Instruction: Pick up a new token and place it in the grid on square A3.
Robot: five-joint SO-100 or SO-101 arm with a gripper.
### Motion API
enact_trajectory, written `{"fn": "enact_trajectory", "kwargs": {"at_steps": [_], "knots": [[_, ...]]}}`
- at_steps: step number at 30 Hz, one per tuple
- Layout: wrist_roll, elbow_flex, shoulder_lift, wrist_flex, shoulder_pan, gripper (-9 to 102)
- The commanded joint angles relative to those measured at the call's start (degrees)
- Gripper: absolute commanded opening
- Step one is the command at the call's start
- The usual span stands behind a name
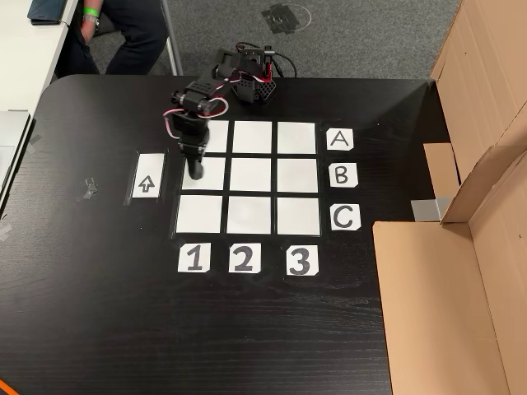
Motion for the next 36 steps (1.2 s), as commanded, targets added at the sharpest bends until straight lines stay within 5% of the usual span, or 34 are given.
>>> {"fn": "enact_trajectory", "kwargs": {"at_steps": [1,16,36], "knots": [[0.62,1.41,5.10,0.18,-4.22,16],[-2.37,19.60,17.93,-0.88,-24.79,15],[-16.61,75.50,53.09,-17.67,-34.63,15]]}}
